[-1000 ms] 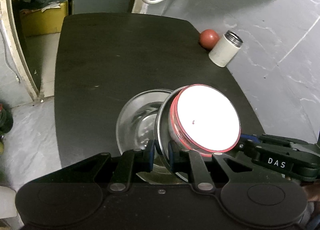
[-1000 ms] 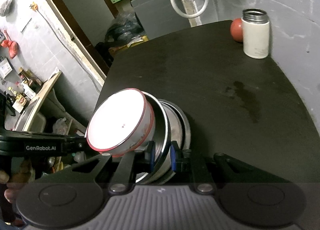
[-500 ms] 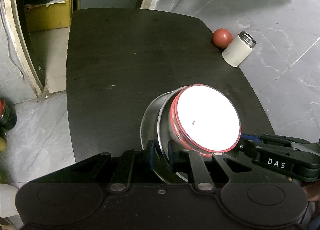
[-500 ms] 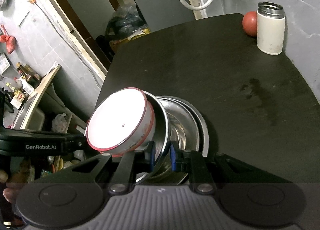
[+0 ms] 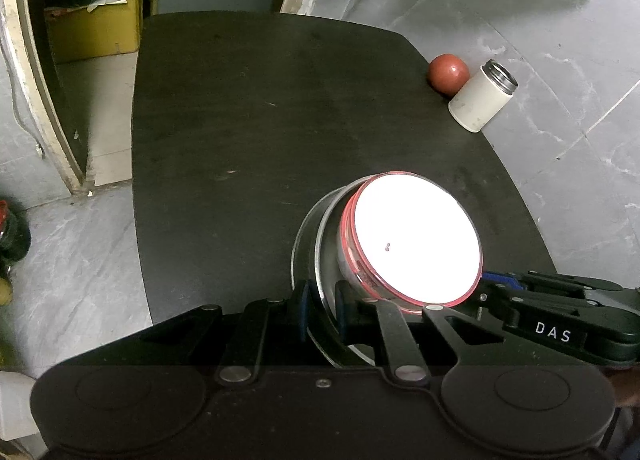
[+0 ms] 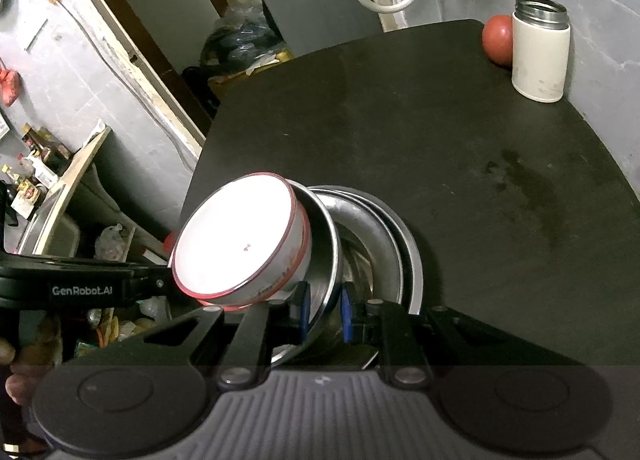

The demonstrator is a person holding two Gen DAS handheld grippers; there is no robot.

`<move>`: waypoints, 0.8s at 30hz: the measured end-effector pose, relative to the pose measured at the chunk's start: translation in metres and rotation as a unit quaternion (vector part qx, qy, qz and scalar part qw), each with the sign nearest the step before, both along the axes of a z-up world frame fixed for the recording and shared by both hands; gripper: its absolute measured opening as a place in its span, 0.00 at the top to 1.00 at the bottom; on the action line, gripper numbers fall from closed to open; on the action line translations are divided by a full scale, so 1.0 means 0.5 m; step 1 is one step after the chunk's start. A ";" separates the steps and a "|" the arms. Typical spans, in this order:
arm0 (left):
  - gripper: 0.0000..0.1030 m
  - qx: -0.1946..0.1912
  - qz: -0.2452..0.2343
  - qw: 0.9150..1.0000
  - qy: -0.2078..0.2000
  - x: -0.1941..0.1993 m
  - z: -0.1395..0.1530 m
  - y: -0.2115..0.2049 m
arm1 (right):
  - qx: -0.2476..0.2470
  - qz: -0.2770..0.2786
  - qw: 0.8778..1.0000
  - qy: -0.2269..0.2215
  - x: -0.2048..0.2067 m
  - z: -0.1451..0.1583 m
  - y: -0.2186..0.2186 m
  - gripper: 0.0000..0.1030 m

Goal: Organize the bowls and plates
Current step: 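Lower the steel bowl onto the steel plate stack with both grippers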

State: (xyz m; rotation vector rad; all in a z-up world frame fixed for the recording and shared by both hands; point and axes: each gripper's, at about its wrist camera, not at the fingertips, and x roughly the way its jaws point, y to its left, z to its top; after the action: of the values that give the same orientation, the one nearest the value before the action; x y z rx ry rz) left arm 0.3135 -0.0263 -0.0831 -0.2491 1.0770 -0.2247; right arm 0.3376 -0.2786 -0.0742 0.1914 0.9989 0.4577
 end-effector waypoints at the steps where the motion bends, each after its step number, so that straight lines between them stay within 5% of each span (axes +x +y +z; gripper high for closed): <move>1: 0.87 -0.001 0.000 1.000 0.000 0.001 -0.001 -0.001 | -0.001 -0.001 1.000 0.000 0.000 0.001 0.001 0.83; 24: 0.88 0.002 -0.001 1.000 0.005 0.008 -0.008 -0.004 | -0.001 -0.011 1.000 0.012 0.002 -0.008 0.002 0.83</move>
State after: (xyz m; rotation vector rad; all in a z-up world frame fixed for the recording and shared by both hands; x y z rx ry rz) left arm 0.3177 -0.0285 -0.0871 -0.2459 1.0871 -0.2246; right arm 0.3385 -0.2777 -0.0780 0.2063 1.0193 0.4341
